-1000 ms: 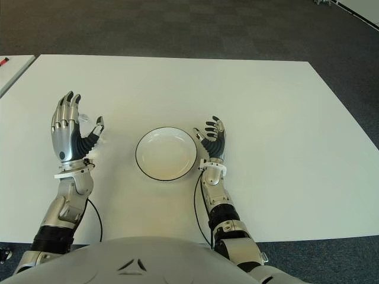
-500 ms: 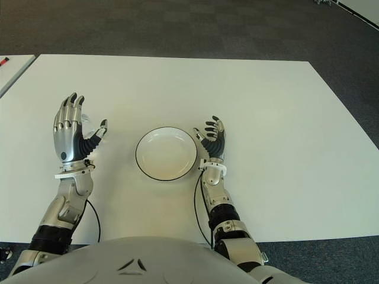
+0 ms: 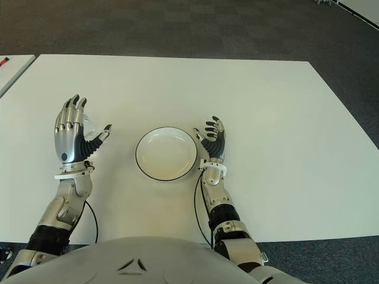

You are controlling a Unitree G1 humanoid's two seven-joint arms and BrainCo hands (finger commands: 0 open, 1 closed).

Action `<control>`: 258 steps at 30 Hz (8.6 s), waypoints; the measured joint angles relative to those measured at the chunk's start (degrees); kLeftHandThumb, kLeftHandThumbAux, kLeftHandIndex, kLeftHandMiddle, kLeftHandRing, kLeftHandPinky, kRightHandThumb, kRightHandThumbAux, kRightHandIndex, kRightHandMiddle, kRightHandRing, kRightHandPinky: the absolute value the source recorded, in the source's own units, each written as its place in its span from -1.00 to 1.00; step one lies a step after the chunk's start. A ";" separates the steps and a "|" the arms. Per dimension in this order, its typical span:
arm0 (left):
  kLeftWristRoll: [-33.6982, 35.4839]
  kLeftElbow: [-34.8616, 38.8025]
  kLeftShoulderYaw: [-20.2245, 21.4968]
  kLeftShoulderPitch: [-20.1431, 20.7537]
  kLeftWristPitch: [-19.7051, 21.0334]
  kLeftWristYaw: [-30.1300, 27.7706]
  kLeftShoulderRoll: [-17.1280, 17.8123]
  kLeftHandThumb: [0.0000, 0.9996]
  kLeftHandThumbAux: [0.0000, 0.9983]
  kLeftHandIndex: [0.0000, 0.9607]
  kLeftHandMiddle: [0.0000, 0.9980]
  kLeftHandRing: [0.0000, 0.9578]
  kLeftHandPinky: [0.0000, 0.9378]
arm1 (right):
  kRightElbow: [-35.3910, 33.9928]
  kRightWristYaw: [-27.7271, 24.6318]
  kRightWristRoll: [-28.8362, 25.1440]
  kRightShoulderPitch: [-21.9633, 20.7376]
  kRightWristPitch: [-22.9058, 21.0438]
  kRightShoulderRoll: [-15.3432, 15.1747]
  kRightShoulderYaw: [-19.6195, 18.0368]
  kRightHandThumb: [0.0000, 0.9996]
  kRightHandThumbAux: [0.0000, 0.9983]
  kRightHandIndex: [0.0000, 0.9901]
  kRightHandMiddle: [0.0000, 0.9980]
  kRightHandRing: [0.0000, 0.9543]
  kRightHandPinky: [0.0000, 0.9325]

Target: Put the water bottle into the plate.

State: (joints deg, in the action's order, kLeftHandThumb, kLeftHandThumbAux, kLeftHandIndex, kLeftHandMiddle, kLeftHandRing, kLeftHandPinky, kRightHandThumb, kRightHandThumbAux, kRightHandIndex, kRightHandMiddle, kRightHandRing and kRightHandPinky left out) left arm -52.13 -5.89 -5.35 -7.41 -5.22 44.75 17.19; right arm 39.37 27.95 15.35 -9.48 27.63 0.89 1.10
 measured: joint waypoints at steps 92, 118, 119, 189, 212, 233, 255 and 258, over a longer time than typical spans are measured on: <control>7.07 -2.46 0.47 3.12 -5.39 5.89 -4.67 0.07 -0.19 -1.00 -1.00 -0.90 -0.63 | 5.94 -1.50 -1.07 -2.92 4.12 -1.17 0.08 0.37 0.44 -0.59 -0.36 -0.26 -0.17; 11.31 -8.56 6.70 6.52 -5.94 9.56 -1.15 0.16 -0.29 -1.00 -1.00 -0.97 -0.72 | 7.36 -3.09 -1.27 -3.56 5.35 -1.78 -0.01 0.40 0.43 -0.60 -0.36 -0.26 -0.16; 11.41 -8.48 6.71 6.51 -5.89 9.56 -1.20 0.17 -0.29 -1.00 -1.00 -0.97 -0.73 | 7.37 -3.09 -1.28 -3.56 5.35 -1.78 -0.02 0.41 0.43 -0.60 -0.36 -0.26 -0.15; 37.64 -16.40 8.38 10.91 -19.35 -15.71 -7.19 -0.01 0.18 -1.00 -1.00 -0.89 -0.63 | 8.62 -4.20 -2.15 -4.18 6.01 -1.99 -0.15 0.45 0.43 -0.59 -0.36 -0.28 -0.19; 37.12 -16.64 9.06 11.05 -21.54 -15.72 -9.03 0.03 0.18 -1.00 -1.00 -0.86 -0.62 | 8.49 -5.26 -2.36 -4.11 6.09 -2.09 -0.32 0.38 0.42 -0.61 -0.36 -0.27 -0.18; 36.51 -16.61 9.23 11.05 -22.26 -15.67 -9.75 -0.01 0.12 -1.00 -1.00 -0.87 -0.60 | 8.52 -6.19 -2.78 -4.11 6.18 -2.19 -0.96 0.46 0.43 -0.60 -0.32 -0.23 -0.16; 36.27 -16.98 9.20 11.21 -21.51 -15.95 -9.86 -0.03 -0.01 -1.00 -1.00 -0.94 -0.73 | 8.63 -6.26 -2.76 -4.15 6.18 -2.23 -1.20 0.39 0.44 -0.62 -0.33 -0.24 -0.17; 36.29 -16.98 9.09 11.21 -21.33 -16.28 -9.86 -0.01 -0.03 -1.00 -1.00 -0.95 -0.71 | 8.64 -6.26 -2.76 -4.15 6.18 -2.25 -1.20 0.39 0.45 -0.62 -0.32 -0.24 -0.17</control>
State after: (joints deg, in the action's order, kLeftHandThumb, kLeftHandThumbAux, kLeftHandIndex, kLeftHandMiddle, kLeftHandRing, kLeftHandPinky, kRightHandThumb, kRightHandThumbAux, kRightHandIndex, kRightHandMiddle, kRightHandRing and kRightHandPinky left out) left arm -15.84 -22.87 3.74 3.80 -26.55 28.47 7.33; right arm 48.01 21.70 12.60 -13.63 33.81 -1.37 -0.09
